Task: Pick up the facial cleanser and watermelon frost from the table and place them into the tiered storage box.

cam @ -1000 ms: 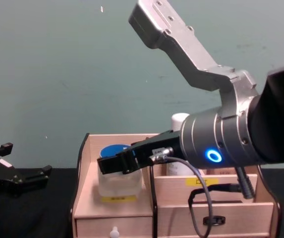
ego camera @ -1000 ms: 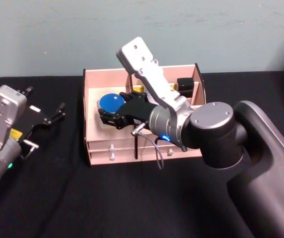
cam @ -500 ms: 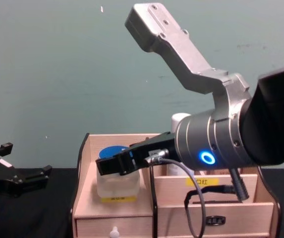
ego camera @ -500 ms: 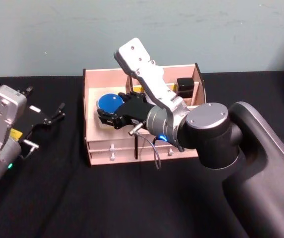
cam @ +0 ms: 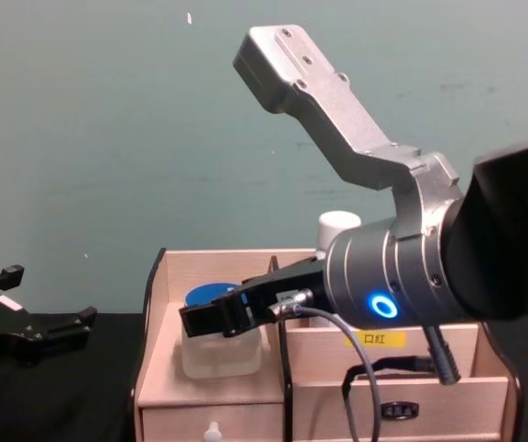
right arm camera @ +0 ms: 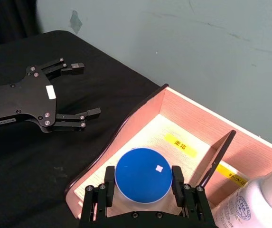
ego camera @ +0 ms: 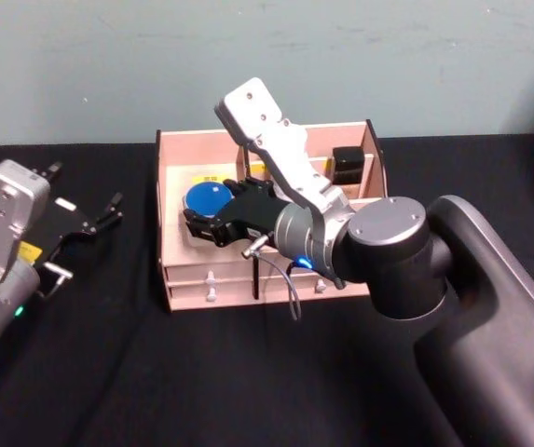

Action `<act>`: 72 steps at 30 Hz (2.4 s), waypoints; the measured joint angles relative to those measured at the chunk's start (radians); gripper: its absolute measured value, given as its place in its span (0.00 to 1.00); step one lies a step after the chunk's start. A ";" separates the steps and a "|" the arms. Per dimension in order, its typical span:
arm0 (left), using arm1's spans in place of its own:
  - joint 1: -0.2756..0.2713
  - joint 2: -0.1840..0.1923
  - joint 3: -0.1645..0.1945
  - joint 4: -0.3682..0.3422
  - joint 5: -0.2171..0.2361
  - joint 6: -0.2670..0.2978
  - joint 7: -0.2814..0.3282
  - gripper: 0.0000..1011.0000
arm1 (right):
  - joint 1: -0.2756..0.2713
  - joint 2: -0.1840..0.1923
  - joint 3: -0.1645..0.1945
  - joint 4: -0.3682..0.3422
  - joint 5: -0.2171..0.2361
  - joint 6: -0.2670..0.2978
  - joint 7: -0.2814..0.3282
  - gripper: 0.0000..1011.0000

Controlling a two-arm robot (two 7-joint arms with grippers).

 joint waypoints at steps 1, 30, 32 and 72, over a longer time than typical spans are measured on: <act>0.000 0.000 0.000 0.000 0.000 0.000 0.000 0.99 | 0.000 0.000 0.000 0.000 0.000 0.000 0.000 0.72; 0.000 0.000 0.000 0.000 0.000 0.000 0.000 0.99 | -0.061 0.012 0.034 -0.088 0.013 -0.140 -0.032 0.99; 0.000 0.000 0.000 0.000 0.000 0.000 0.000 0.99 | -0.072 0.019 0.039 -0.108 0.021 -0.147 -0.031 0.99; 0.000 0.000 0.000 0.000 0.000 0.000 0.000 0.99 | -0.373 0.087 0.360 -0.241 -0.043 -0.349 -0.283 0.99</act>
